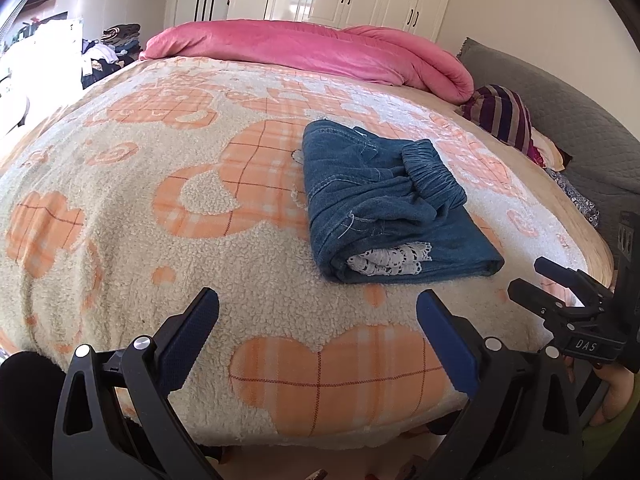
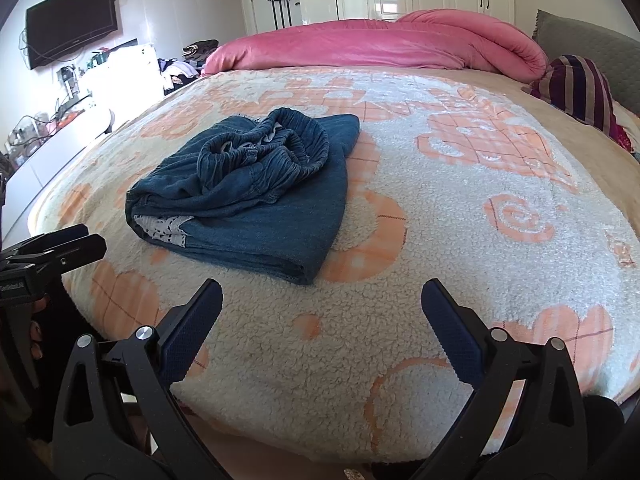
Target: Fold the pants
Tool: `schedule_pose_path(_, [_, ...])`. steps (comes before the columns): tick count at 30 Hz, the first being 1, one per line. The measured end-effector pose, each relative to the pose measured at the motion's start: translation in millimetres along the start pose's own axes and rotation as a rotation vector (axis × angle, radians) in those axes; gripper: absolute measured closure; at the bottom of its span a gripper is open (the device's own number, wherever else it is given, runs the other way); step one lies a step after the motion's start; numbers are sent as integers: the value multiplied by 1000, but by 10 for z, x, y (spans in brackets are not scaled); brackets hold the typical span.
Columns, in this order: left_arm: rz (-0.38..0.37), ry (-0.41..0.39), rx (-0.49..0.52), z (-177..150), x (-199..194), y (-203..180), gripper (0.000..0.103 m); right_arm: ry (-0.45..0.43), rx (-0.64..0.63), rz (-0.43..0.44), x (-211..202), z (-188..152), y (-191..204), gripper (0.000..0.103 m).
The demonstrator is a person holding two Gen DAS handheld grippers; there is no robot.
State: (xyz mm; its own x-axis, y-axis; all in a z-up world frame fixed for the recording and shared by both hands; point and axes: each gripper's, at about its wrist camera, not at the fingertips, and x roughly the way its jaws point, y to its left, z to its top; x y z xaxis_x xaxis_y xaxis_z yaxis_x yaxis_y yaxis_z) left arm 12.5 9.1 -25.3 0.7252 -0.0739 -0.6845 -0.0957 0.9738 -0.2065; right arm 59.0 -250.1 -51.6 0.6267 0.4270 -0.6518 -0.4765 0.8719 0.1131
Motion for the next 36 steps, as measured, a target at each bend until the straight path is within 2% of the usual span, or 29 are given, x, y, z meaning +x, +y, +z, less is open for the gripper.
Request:
schedule_pose_path(25, [36, 25, 4, -1, 26, 0, 4, 15, 1, -21, 28, -4, -17, 9])
schedule_pose_path(36, [7, 22, 28, 29, -4, -35, 4, 15, 1, -30, 26, 0, -36, 9])
